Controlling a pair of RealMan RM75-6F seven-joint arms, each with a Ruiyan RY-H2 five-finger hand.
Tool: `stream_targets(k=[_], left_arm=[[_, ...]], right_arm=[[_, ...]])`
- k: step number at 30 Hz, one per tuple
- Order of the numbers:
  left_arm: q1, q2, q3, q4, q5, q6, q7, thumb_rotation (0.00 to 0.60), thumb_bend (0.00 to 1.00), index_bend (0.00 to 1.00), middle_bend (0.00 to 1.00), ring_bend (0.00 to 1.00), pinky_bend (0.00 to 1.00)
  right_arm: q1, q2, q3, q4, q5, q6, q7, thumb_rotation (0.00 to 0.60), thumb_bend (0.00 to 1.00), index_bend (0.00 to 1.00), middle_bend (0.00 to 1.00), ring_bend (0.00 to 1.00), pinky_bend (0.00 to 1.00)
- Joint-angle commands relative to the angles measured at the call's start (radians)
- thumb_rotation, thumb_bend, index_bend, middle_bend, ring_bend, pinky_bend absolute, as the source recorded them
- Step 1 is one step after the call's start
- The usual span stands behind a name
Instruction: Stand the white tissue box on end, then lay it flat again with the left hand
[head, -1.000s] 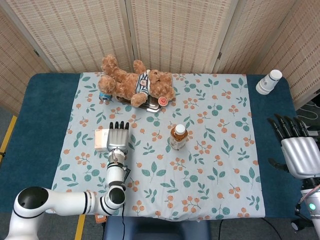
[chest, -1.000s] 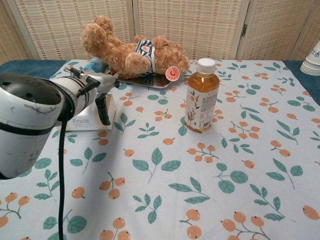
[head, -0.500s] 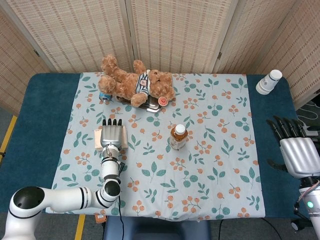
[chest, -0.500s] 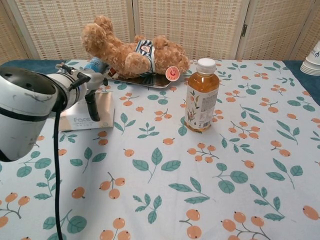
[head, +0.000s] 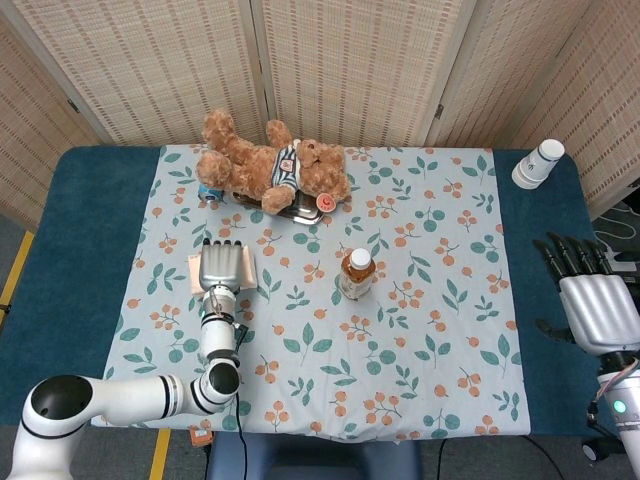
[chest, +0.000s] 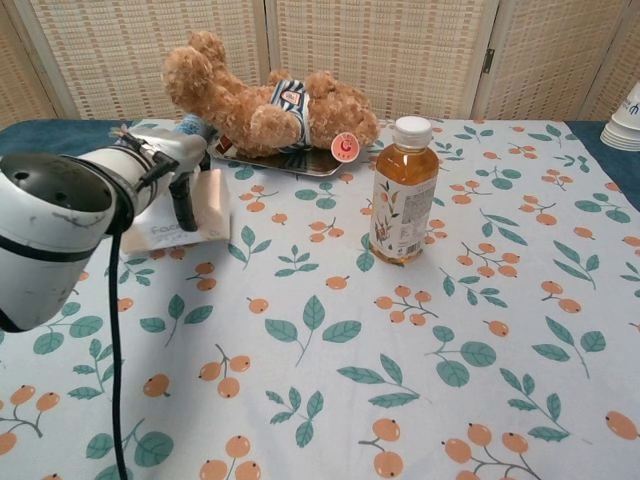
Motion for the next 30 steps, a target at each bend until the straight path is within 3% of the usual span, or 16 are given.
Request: stream_targets(k=[1,7,13,23,30], left_arm=[[0.016,0.017,-0.003,-0.037,0.073,0.031,-0.062,0.600,0.30,0.51,0.69,0.35,0.22],[0.098,0.103,-0.058,-0.224,0.227,0.068,-0.292,0.600,0.30,0.51,0.73,0.38,0.24],[0.259,0.147,-0.063,-0.360,0.435,0.060,-0.703,0.600,0.30,0.51,0.73,0.38,0.23],[0.419,0.083,0.088,-0.216,0.794,0.062,-1.195,0.600,0.30,0.52,0.73,0.40,0.24],[0.470,0.088,0.142,-0.142,0.911,0.013,-1.397,0.600,0.30,0.51,0.72,0.39,0.23]], right_arm=[[0.001,0.001,0.000,0.000,0.003,-0.002,0.000,0.600,0.12,0.07,0.00,0.00,0.00],[0.005,-0.002,-0.002,0.002,0.009,-0.007,-0.004,0.600,0.12,0.07,0.00,0.00,0.00],[0.012,-0.012,-0.008,0.004,0.016,-0.021,-0.017,0.600,0.12,0.07,0.00,0.00,0.00],[0.020,-0.026,-0.018,0.005,0.020,-0.031,-0.041,0.600,0.12,0.07,0.00,0.00,0.00],[0.023,-0.035,-0.025,0.001,0.021,-0.031,-0.062,0.600,0.12,0.07,0.00,0.00,0.00]])
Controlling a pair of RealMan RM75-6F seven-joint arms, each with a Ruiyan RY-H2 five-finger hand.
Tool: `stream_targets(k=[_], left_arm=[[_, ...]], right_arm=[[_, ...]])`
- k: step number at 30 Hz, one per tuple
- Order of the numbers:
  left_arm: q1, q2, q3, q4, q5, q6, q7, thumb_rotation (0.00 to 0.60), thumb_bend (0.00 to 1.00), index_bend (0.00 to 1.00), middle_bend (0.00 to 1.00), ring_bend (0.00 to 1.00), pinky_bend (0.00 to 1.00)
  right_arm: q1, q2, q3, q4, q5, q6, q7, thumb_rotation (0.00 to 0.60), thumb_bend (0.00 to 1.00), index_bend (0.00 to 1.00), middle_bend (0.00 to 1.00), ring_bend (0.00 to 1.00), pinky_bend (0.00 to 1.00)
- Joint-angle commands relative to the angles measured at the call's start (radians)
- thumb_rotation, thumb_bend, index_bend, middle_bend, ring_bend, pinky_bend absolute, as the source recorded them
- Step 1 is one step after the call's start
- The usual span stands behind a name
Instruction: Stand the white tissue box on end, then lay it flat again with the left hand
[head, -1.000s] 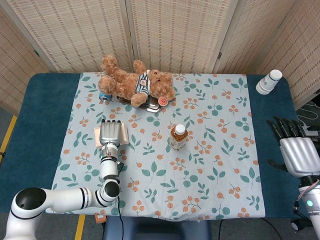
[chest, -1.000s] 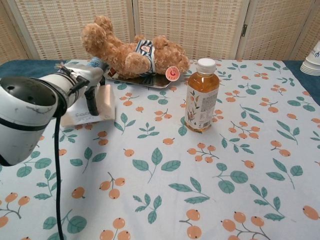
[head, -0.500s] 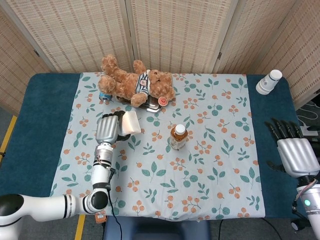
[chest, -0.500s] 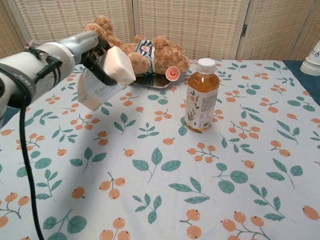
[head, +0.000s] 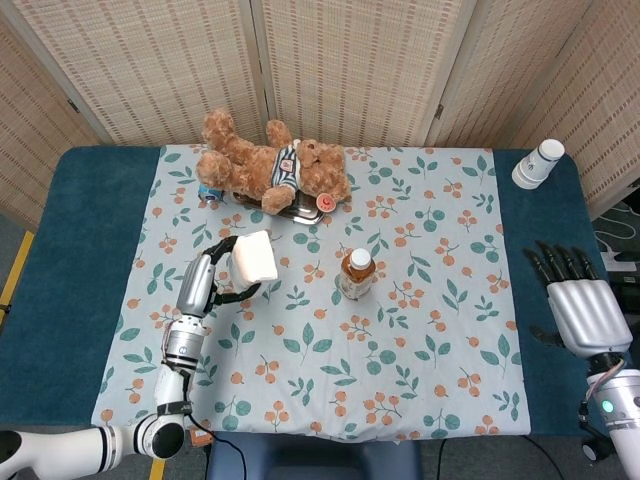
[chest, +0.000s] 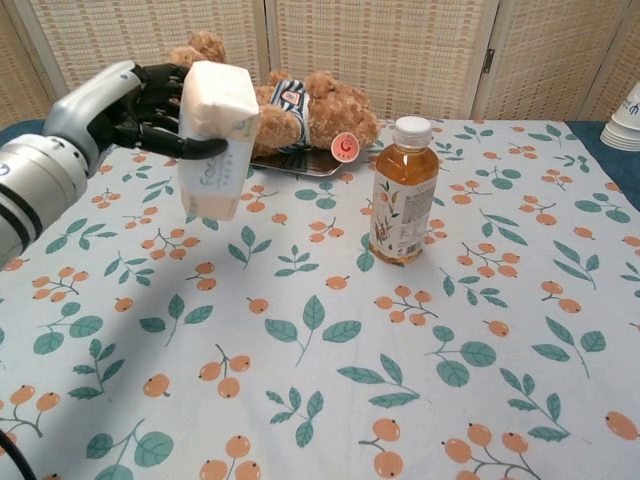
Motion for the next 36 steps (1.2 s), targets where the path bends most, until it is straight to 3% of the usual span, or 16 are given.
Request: stream_targets(k=[1,7,14,36], left_arm=[[0.054,-0.007,0.042,0.063,0.052,-0.034,-0.104,0.600,0.30,0.50,0.72,0.39,0.23],[0.087,-0.028,0.048,0.112,0.055,-0.050,-0.147,0.600,0.30,0.48,0.69,0.39,0.27],[0.118,-0.044,0.062,0.140,0.088,-0.076,-0.229,0.600,0.30,0.48,0.69,0.38,0.24],[0.162,-0.074,0.050,0.192,0.097,-0.133,-0.243,0.600,0.24,0.40,0.60,0.33,0.23]], right_arm=[[0.000,-0.003,-0.003,-0.003,-0.002,0.001,-0.007,0.600,0.12,0.07,0.00,0.00,0.00],[-0.001,-0.005,-0.009,-0.015,-0.001,0.007,-0.025,0.600,0.12,0.07,0.00,0.00,0.00],[0.002,-0.012,-0.013,-0.017,0.005,0.009,-0.042,0.600,0.12,0.07,0.00,0.00,0.00],[0.006,0.008,-0.017,-0.031,0.013,0.004,-0.031,0.600,0.12,0.07,0.00,0.00,0.00]])
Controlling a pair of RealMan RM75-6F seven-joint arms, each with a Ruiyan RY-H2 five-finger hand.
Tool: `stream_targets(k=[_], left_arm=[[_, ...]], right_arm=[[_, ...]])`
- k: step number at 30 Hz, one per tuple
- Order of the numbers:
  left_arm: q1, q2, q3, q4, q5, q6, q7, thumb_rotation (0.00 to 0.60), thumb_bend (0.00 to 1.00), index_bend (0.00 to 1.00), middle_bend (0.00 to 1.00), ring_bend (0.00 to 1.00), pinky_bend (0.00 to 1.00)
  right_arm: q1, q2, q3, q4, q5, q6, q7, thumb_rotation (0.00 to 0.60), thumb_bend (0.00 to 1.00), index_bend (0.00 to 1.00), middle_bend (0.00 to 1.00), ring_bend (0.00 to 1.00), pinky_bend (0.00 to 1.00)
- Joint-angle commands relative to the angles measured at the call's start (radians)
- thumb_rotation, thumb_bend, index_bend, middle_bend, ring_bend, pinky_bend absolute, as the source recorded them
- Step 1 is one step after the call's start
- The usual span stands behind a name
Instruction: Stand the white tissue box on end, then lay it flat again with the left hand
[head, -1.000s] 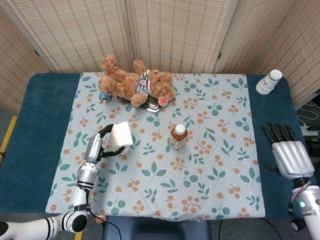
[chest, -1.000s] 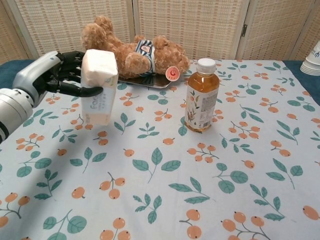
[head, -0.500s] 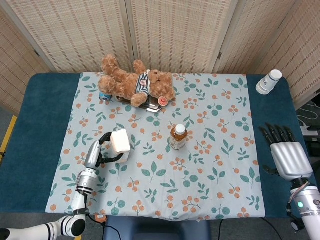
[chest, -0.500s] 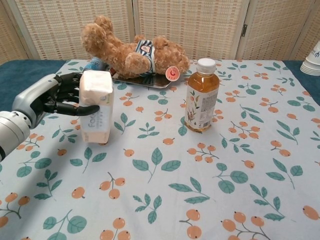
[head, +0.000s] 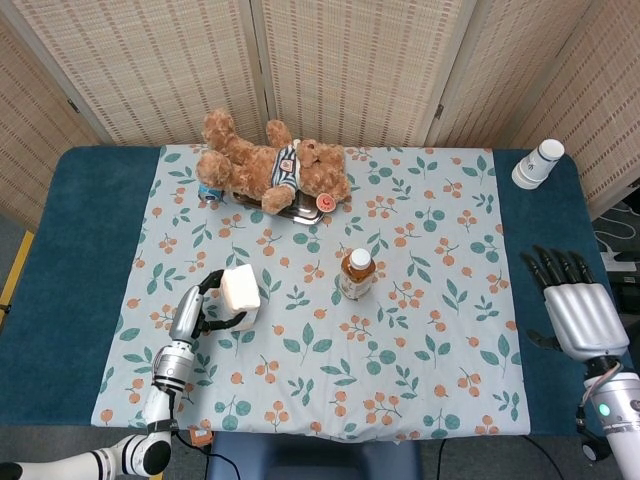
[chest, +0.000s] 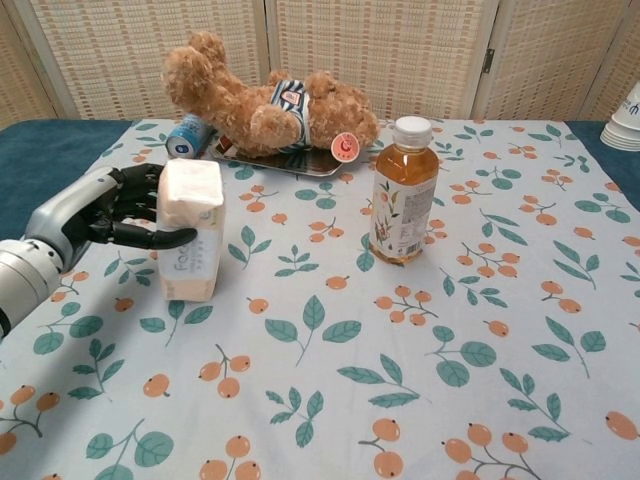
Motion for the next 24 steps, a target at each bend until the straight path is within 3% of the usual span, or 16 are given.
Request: stream_targets(k=[1,8,12,24], left_arm=[[0.005,0.001,-0.006,-0.006,-0.004,-0.008,-0.010,0.600,0.22,0.38,0.58,0.32,0.22],[0.011,0.021,-0.009,-0.009,0.020,-0.038,-0.071,0.600,0.18,0.16,0.37,0.19,0.17],[0.018,0.025,-0.016,-0.009,0.014,-0.044,-0.084,0.600,0.18,0.06,0.31,0.16,0.15],[0.043,0.052,-0.011,-0.029,0.033,-0.040,-0.096,0.600,0.18,0.00,0.18,0.06,0.13]], right_arm=[[-0.001,0.002,-0.001,-0.002,-0.003,0.001,0.002,0.600,0.12,0.07,0.00,0.00,0.00],[-0.004,0.007,-0.004,-0.006,-0.011,0.004,0.005,0.600,0.12,0.07,0.00,0.00,0.00],[-0.003,0.008,-0.007,-0.009,-0.011,0.000,0.000,0.600,0.12,0.07,0.00,0.00,0.00],[-0.009,0.019,-0.010,-0.021,-0.025,0.006,0.006,0.600,0.12,0.07,0.00,0.00,0.00]])
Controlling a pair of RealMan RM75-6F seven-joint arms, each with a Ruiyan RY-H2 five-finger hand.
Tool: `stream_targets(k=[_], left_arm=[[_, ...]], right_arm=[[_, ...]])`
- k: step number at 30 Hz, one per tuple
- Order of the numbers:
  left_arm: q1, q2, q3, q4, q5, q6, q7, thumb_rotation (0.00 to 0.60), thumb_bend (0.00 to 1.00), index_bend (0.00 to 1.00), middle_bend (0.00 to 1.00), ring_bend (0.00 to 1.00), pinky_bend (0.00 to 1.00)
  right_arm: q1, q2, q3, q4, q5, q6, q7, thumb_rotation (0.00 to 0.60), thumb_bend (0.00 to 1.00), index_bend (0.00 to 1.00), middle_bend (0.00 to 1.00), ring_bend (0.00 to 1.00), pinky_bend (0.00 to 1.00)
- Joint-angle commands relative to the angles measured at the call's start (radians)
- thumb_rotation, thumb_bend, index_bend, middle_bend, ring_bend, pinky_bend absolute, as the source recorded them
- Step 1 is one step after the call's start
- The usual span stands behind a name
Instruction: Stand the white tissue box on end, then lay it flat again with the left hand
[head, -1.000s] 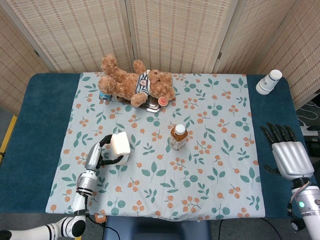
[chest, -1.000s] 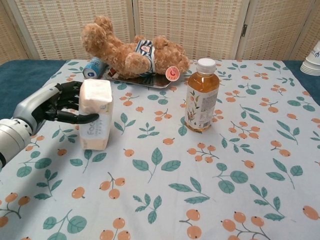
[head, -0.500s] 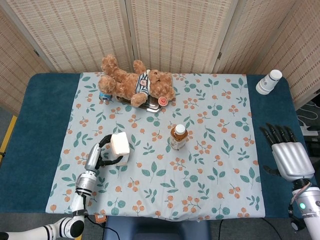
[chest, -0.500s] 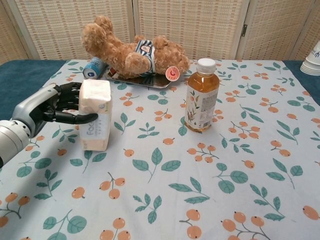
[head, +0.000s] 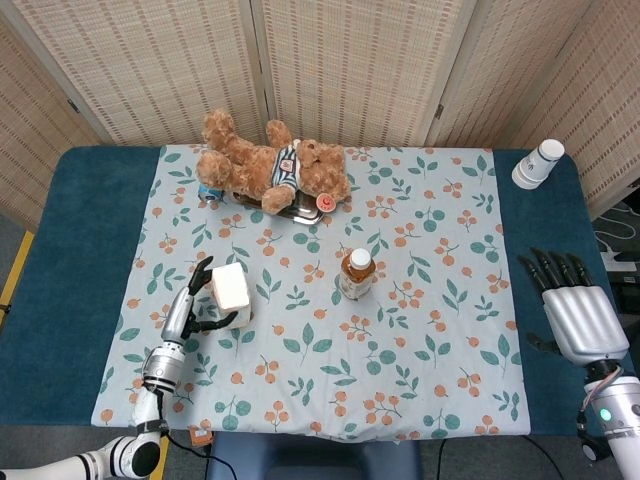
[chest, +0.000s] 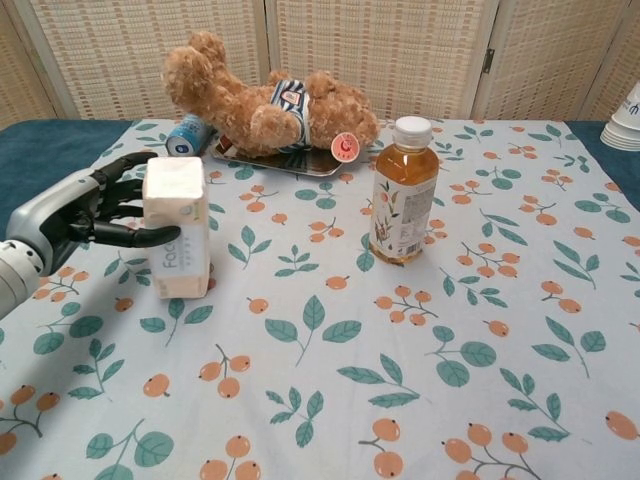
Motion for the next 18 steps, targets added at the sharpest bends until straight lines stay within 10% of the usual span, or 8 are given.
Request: stream_targets(k=[1,18], left_arm=[[0.005,0.006,0.003,-0.007,0.008,0.004,-0.001,0.600,0.18,0.00,0.17,0.05,0.13],[0.016,0.055,0.005,-0.071,0.031,0.003,0.018,0.600,0.15,0.00,0.02,0.00,0.09]], right_arm=[[-0.001,0.002,-0.001,0.000,-0.003,0.000,0.003,0.600,0.12,0.07,0.00,0.00,0.00],[-0.018,0.019,-0.002,-0.014,-0.044,0.020,0.029,0.600,0.12,0.07,0.00,0.00,0.00]])
